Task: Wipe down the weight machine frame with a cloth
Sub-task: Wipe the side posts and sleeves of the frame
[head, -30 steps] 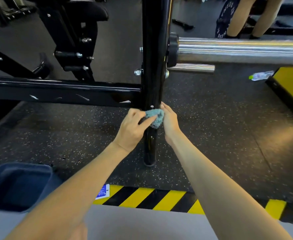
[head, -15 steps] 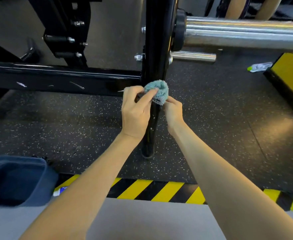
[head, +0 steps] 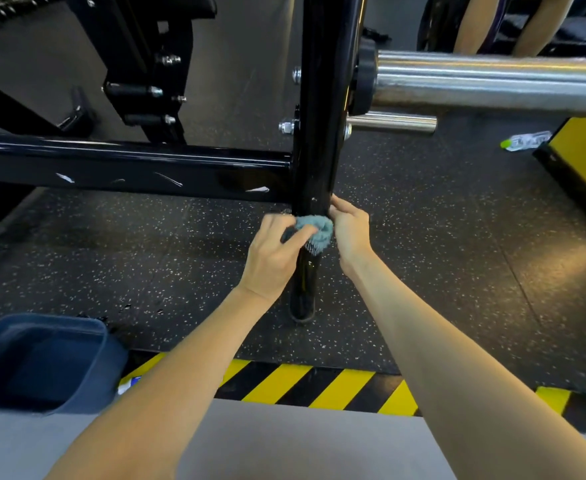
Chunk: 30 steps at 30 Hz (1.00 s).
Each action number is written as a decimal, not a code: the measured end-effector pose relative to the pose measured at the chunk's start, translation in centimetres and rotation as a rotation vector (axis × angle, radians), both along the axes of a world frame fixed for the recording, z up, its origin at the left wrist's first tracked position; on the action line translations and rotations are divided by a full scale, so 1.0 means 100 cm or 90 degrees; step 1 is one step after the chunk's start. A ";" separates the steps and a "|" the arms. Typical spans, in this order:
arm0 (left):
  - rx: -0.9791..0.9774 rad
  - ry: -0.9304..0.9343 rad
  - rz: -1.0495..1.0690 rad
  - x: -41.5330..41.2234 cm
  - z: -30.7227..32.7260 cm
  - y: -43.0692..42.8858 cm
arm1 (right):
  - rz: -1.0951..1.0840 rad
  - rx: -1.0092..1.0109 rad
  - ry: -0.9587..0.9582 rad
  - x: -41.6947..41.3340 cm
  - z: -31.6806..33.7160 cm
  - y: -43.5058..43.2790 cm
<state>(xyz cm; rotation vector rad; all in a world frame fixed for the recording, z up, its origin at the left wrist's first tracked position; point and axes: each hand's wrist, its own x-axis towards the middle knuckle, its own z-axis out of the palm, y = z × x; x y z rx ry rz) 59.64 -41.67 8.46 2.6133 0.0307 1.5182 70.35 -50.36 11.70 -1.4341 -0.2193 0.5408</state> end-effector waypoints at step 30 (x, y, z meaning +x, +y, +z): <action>0.002 0.041 -0.019 0.000 0.026 -0.003 | 0.008 0.065 0.066 -0.003 0.012 -0.008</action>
